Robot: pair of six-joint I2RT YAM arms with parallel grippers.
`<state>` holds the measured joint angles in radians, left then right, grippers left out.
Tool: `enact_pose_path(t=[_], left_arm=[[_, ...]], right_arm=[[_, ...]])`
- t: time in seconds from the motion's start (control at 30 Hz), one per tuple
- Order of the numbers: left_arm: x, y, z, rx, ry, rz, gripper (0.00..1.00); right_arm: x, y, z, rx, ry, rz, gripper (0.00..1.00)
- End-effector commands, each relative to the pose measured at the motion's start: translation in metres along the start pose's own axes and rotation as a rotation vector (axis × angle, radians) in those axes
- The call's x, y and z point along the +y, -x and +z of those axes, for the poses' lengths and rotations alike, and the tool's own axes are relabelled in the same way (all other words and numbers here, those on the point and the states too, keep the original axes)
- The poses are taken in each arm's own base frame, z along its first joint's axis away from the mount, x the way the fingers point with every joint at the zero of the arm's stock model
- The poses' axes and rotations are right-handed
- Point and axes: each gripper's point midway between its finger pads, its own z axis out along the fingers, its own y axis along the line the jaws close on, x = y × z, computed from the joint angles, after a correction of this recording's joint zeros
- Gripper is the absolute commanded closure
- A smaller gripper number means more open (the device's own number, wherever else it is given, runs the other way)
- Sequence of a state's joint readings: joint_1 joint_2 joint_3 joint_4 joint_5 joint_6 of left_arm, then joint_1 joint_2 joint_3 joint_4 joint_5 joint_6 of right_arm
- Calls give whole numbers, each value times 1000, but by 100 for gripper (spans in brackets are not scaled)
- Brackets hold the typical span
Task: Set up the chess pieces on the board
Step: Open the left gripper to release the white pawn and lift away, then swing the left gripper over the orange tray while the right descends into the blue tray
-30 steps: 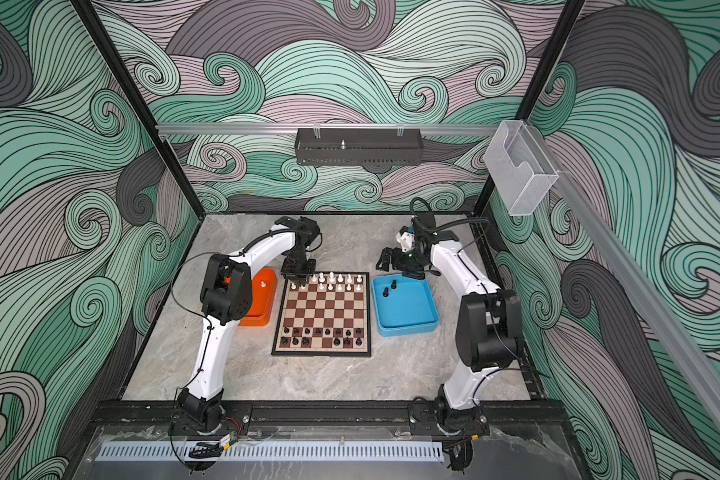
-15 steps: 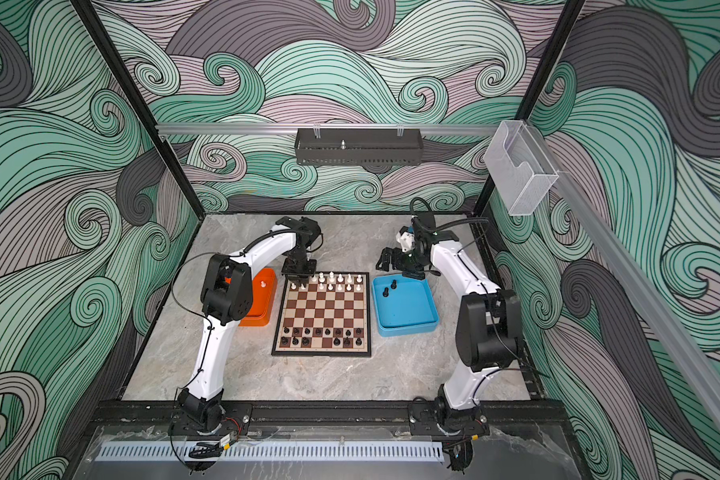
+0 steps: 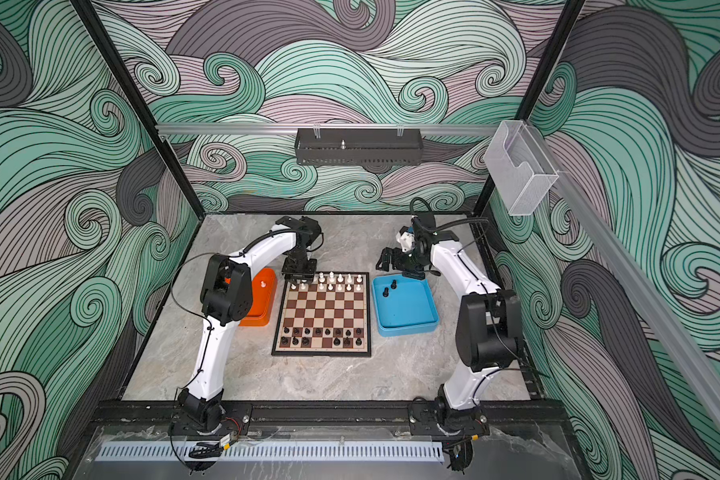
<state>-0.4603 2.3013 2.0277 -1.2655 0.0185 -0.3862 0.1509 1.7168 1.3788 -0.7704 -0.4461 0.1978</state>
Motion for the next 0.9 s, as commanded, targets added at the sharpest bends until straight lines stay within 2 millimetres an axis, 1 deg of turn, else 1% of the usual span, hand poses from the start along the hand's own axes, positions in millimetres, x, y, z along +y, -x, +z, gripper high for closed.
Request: enact_pose_path(t=[0.0,0.17,0.27,0.4,0.53,0.63,0.7,0.77,0.83,0.87], left_arm=[[-3,5,-55,-111,-30,-3,47],[-2,4,-82,-167,-49,-5,46],[1,1,-92,-186,-47,-5,44],[10,-6,-100,-207,-28,-10,35],[22,-14,-109,-232,-7,-7,24],[36,-18,-118,-259,-6,-19,16],[50,-20,-124,-280,-4,-39,9],[65,-21,-129,-307,-15,-72,4],[84,-22,-128,-330,-24,-116,3],[94,-21,-126,-339,-27,-140,2]], right_arm=[[-2,-3,-6,-3,-9,6,0],[-4,-3,-8,-9,-27,12,0],[-10,-2,-11,-20,-68,25,0],[-24,0,-21,-58,-157,69,0],[-23,1,-29,-82,-164,85,0],[-20,-4,-29,-69,-148,98,0],[-16,-8,-33,-76,-130,93,1],[-15,-12,-35,-93,-122,77,3],[-17,-16,-36,-99,-140,59,3],[-22,-19,-36,-98,-168,52,2]])
